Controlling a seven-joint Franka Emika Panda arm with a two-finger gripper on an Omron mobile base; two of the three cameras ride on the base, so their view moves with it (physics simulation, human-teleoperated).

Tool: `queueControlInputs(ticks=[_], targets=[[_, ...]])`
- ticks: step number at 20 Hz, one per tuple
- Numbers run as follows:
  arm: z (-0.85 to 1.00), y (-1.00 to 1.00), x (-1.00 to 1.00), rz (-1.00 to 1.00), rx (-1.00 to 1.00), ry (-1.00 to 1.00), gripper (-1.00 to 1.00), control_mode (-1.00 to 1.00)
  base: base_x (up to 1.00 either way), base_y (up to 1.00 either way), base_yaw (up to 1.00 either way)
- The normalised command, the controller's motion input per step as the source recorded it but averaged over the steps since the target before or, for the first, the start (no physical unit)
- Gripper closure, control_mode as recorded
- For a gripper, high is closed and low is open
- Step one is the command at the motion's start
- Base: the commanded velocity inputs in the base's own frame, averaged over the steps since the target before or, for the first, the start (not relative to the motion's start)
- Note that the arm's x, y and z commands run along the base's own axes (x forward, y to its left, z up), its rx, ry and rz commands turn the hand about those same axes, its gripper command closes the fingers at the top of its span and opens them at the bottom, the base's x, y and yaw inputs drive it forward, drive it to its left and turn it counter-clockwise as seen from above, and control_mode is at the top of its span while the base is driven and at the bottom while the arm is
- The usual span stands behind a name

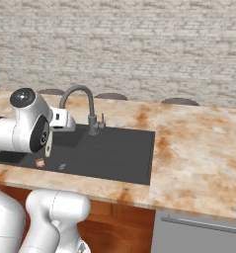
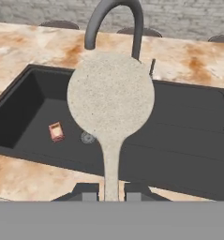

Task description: Pick up the dish brush and bar soap from the sink, and place them back in the cabinet, and close the cabinet doors.

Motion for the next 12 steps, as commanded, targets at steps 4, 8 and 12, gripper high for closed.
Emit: queueControlInputs(ticks=[4,8,12], targets=[[0.0,-0.46,0.0,-0.16,-0.08,0.0,1.0,-1.0,0.0,0.0,0.0],[0.0,-0.6,0.0,-0.08,-0.02,0.0,1.0,-1.0,0.0,0.0,0.0],[0.02,-0.61,-0.04,-0.01,0.0,0.02,1.0,-1.0,0.0,0.0,0.0]])
